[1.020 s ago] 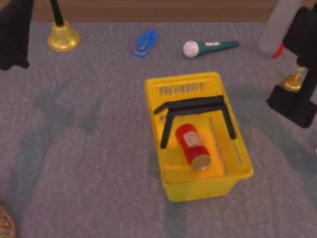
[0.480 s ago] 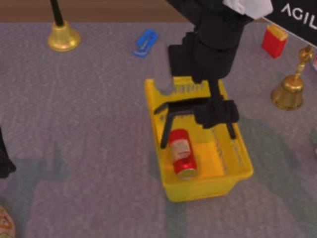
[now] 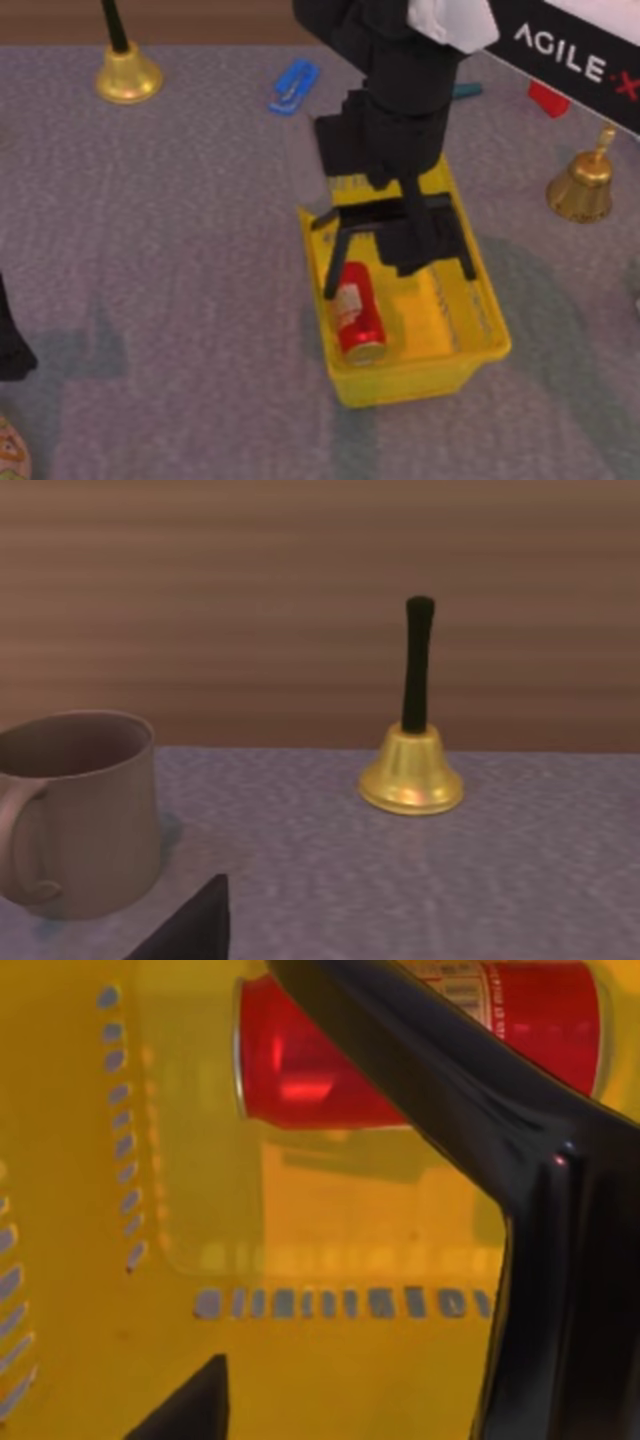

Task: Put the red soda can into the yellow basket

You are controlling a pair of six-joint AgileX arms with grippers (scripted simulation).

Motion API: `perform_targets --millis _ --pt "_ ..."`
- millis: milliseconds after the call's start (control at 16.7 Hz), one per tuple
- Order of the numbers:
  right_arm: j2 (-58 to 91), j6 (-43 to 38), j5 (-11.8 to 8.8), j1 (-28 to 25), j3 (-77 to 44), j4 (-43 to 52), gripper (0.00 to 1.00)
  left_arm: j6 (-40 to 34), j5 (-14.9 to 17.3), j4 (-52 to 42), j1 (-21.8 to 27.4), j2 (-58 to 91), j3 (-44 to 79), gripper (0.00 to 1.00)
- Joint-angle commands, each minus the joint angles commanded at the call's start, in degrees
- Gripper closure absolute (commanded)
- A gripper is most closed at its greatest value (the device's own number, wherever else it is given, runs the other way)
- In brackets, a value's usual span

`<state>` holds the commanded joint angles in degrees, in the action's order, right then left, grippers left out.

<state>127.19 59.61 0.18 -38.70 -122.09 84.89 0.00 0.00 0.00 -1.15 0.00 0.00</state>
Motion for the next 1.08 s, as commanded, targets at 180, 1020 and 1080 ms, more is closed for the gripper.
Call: perform_targets --millis 180,1020,1080 --pt "-0.1 0.1 0.0 0.1 0.9 -0.9 0.0 0.0 0.0 0.0 0.0 0.0 0.0 0.0" --pt "-0.6 0.0 0.0 0.0 5.6 -5.0 0.45 0.0 0.0 0.0 0.0 0.0 0.0 0.0" --pt "-0.6 0.0 0.0 0.0 5.6 -5.0 0.53 0.0 0.0 0.0 0.0 0.0 0.0 0.0"
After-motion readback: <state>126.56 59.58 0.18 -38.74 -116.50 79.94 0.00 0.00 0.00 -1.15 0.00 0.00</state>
